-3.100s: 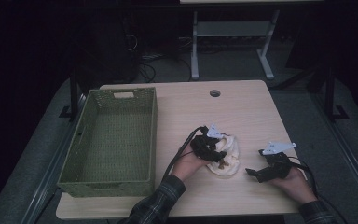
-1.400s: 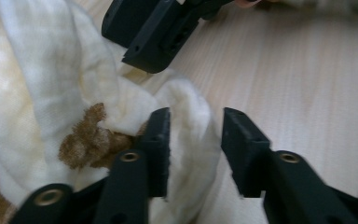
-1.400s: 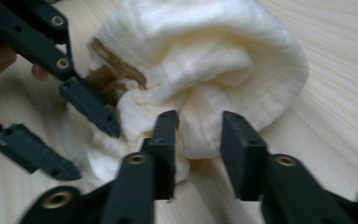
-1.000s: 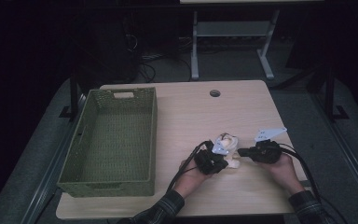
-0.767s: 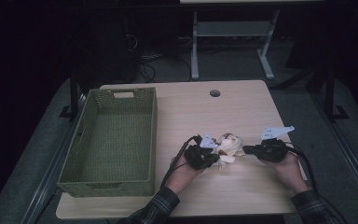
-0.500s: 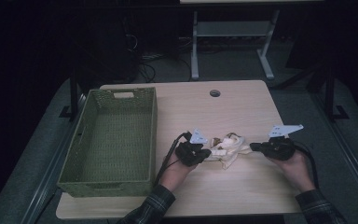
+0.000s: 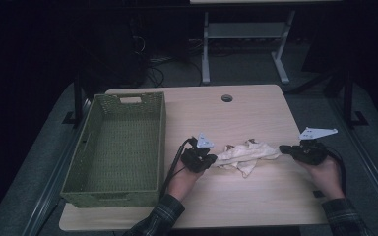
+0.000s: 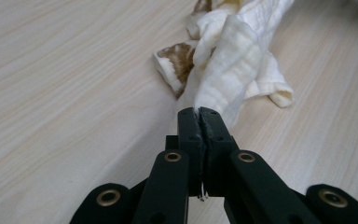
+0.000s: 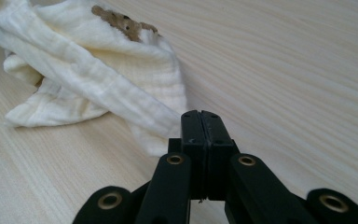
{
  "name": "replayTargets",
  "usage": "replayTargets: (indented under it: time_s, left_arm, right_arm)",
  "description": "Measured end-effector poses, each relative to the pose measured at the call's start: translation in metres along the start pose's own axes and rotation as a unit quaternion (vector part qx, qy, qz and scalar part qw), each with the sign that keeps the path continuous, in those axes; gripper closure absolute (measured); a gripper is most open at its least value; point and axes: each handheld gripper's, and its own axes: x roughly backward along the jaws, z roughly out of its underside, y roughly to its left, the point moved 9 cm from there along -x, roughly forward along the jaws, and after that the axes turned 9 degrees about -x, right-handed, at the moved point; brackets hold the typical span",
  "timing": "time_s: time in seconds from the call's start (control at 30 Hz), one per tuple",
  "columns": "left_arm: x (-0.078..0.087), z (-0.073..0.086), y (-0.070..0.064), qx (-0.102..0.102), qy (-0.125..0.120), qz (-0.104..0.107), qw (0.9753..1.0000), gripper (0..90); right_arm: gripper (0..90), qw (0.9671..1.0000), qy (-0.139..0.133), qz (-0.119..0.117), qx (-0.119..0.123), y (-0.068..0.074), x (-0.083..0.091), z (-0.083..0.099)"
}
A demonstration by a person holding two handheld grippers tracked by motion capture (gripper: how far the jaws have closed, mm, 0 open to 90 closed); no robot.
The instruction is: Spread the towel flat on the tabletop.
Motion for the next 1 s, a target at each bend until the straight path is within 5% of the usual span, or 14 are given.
replayTargets:
  time_s: [0.1,0.13,0.3,0.5,0.77,1.0]
  left_arm:
    - [-0.003,0.003,-0.005,-0.003,0.004,0.017,0.9998,85.6]
    - [-0.003,0.004,-0.006,-0.004,0.007,0.020,0.9998,77.7]
    - [0.000,-0.003,-0.007,-0.015,-0.007,0.016,0.9997,71.4]
    - [-0.006,-0.013,-0.004,-0.017,-0.015,0.012,0.9997,70.2]
    - [-0.024,-0.018,0.011,-0.003,-0.006,0.003,1.0000,65.1]
    - [-0.040,-0.016,0.021,0.004,0.006,0.003,1.0000,63.4]
  right_arm:
    - [88.2,0.9999,0.005,-0.010,0.001,0.002,-0.002,0.002]
    - [84.9,0.9998,0.001,-0.018,-0.003,0.003,-0.002,0.003]
    - [74.8,0.9995,-0.004,-0.028,-0.009,0.006,0.002,0.002]
    - [74.6,0.9985,-0.018,-0.051,-0.001,0.020,0.006,-0.005]
    - [67.8,0.9969,-0.023,-0.074,0.012,0.035,-0.010,-0.027]
    - [66.0,0.9965,-0.021,-0.080,0.012,0.034,-0.032,-0.048]
